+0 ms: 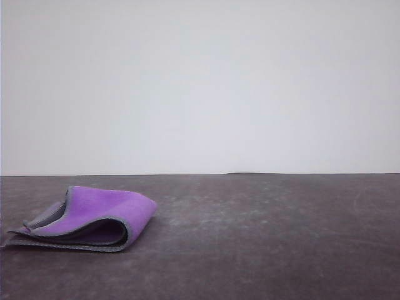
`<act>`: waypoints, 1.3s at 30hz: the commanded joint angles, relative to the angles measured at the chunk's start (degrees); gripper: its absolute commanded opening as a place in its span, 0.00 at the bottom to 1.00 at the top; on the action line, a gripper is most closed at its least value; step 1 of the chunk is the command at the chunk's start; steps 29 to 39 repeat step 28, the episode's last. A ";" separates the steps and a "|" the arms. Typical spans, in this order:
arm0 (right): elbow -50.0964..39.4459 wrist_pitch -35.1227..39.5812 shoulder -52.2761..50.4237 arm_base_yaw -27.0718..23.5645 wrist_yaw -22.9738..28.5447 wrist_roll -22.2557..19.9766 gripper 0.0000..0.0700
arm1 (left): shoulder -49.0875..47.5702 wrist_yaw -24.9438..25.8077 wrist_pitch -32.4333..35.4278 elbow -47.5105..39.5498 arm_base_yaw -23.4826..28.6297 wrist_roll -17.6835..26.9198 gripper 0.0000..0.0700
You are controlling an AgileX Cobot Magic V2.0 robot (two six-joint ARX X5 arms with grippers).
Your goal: Fold clothes
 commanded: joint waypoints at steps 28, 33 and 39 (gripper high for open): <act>-0.26 0.53 -0.09 0.04 0.22 0.79 0.01 | -0.04 -0.15 -0.48 -1.07 0.00 -0.30 0.02; -0.26 0.53 -0.09 0.04 0.22 0.79 0.01 | -0.04 -0.15 -0.48 -1.07 0.00 -0.30 0.02; -0.26 0.53 -0.09 0.04 0.22 0.79 0.01 | -0.04 -0.15 -0.48 -1.07 0.00 -0.30 0.02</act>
